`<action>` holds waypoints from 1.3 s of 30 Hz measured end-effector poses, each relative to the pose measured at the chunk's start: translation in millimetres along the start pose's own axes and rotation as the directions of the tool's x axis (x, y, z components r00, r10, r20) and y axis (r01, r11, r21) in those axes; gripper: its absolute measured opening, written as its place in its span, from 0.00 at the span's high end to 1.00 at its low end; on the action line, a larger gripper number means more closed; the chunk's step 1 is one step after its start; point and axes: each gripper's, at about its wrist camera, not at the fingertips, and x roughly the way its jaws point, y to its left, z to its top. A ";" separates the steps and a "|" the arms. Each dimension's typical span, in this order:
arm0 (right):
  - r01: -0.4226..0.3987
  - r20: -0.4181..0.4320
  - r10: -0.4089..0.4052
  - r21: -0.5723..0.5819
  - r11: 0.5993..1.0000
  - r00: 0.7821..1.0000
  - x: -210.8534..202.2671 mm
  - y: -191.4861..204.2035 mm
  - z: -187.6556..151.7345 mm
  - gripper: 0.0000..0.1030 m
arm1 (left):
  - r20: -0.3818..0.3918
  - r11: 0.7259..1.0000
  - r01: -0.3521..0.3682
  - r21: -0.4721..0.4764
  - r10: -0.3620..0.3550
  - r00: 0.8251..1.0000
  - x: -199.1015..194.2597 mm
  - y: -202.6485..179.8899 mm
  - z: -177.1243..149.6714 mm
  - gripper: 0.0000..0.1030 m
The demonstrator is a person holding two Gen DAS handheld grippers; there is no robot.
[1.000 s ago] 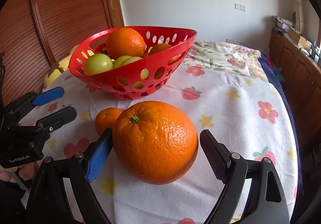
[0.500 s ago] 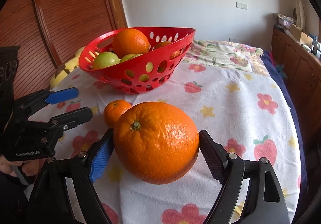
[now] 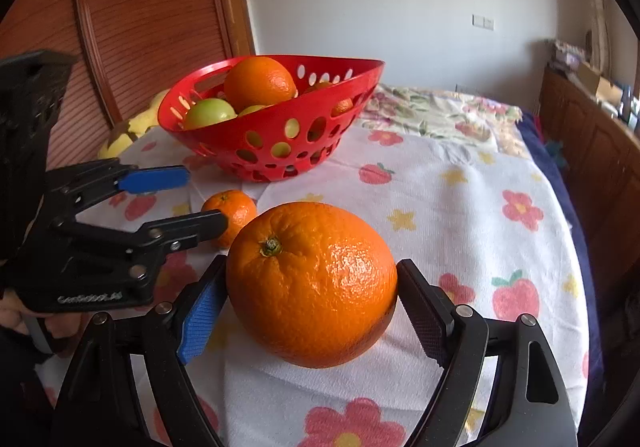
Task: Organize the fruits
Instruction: 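Close the right tool around the large orange while the left tool reaches the small tangerine, then close the left tool on the small tangerine and lift it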
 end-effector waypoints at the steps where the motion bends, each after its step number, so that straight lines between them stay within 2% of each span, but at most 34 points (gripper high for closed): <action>1: 0.004 0.003 -0.004 -0.005 1.000 1.000 0.0 1.3 -0.8 0.17 | -0.003 1.000 0.001 0.000 -0.001 1.000 1.5 0.3 -0.1 0.48; 2: 0.009 0.008 -0.009 -0.011 1.000 1.000 0.0 2.4 -1.7 0.17 | -0.009 1.000 0.002 0.001 -0.002 1.000 3.2 0.4 -0.1 0.51; 12: -0.002 0.017 0.002 0.000 1.000 1.000 0.9 -0.5 -3.4 0.17 | -0.036 0.999 0.047 0.021 -0.046 0.998 13.2 -8.3 0.0 0.50; 15: -0.009 0.015 0.009 0.007 1.000 1.000 0.5 -1.5 -3.2 0.17 | -0.051 0.998 0.048 0.034 -0.046 0.998 16.0 -10.0 -0.4 0.56; 19: -0.014 0.015 0.014 0.010 1.000 1.000 0.2 -1.2 -3.4 0.17 | -0.051 0.998 0.060 0.021 -0.059 0.997 16.0 -6.9 -0.6 0.58; 39: -0.003 0.016 0.003 -0.005 1.000 1.000 0.2 1.0 -3.0 0.17 | 0.058 0.998 0.033 -0.050 -0.031 0.998 -49.2 16.3 -23.9 0.58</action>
